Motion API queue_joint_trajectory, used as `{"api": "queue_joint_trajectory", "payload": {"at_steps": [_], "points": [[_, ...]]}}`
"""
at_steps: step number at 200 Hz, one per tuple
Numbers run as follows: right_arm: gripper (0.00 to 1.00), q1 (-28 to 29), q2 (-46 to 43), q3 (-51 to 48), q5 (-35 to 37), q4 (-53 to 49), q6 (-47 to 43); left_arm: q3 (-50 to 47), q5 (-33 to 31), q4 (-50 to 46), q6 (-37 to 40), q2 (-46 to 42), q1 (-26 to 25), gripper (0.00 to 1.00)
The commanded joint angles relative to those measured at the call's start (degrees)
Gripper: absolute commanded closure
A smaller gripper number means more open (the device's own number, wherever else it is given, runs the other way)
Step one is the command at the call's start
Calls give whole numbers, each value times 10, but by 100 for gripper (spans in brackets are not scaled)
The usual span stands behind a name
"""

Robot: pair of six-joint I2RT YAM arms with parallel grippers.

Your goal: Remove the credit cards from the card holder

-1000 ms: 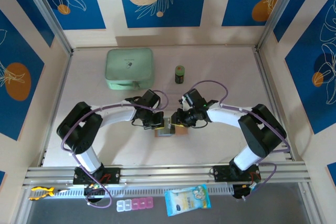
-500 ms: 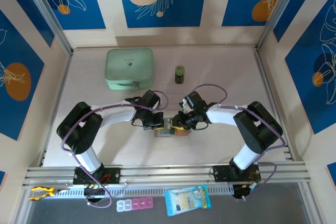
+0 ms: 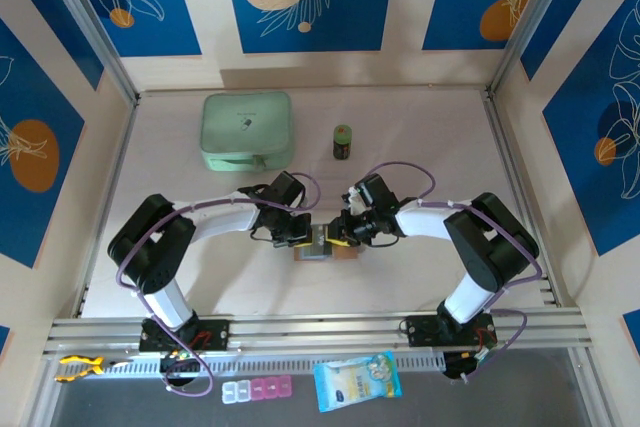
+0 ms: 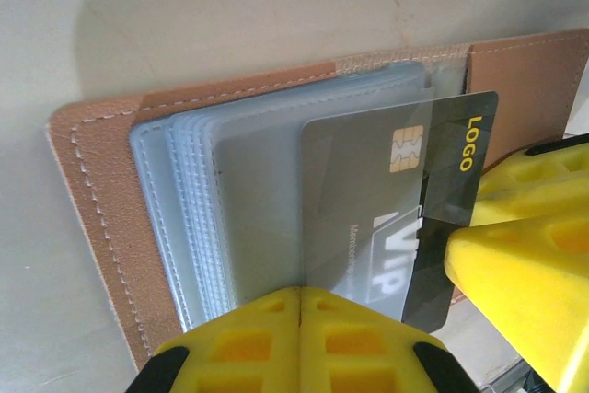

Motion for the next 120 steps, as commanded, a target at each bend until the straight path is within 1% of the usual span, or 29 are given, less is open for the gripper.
{"api": "queue_joint_trajectory", "payload": {"at_steps": [1,71,120], "points": [[81,-3,11,-8,-28,16,5,-9,-14,-26,14,12,-5,100],[87,-7,-10,-15,-9,-6,-2,-9,-18,-30,14,5,-5,100],[88,-27,-40,-33,-4,-29,-18,-9,-18,-29,13,2,-4,100]]}}
